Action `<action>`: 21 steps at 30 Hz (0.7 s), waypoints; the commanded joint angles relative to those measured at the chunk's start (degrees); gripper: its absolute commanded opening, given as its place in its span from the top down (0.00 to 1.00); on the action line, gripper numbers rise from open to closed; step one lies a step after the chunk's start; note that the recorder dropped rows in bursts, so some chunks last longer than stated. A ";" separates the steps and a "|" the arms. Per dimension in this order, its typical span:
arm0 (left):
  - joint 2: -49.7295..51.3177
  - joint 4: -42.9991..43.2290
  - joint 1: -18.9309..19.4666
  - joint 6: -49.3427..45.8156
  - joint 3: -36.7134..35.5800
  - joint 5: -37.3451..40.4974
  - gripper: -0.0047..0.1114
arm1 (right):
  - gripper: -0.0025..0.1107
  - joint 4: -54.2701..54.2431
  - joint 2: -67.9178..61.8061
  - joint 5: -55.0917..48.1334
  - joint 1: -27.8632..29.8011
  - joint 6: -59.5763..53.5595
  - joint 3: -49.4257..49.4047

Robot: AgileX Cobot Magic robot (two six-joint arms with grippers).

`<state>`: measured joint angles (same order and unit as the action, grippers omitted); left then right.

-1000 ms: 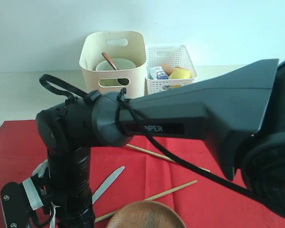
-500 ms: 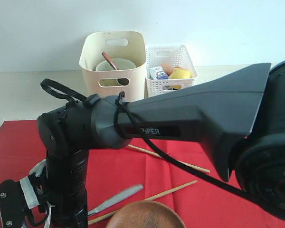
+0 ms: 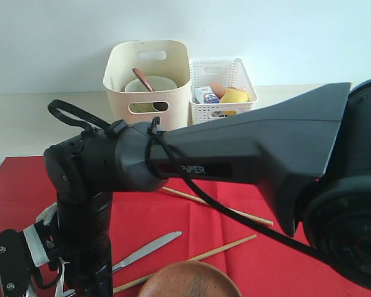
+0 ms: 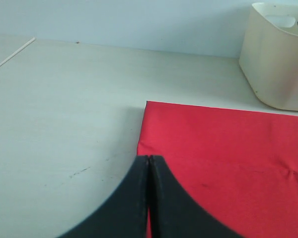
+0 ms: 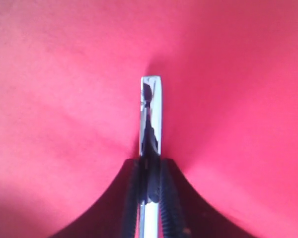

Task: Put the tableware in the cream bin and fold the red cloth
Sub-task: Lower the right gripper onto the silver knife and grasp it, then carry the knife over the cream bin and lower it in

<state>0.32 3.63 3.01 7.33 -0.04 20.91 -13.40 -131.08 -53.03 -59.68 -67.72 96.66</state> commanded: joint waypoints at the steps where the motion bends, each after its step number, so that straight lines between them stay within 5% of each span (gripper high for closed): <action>1: -0.32 0.32 -0.27 -0.01 0.04 -0.69 0.95 | 0.98 0.52 3.48 0.92 0.16 0.52 0.95; 10: -0.32 0.32 -0.27 -0.01 0.04 -0.69 0.95 | 0.98 7.91 10.93 2.94 0.59 6.25 0.95; 21: -0.32 0.32 -0.27 -0.01 0.04 -0.69 0.95 | 0.98 -7.13 19.65 14.08 12.37 3.45 0.95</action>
<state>0.32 3.63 3.01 7.33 -0.04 20.91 -15.75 -113.86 -42.67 -50.30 -62.44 96.84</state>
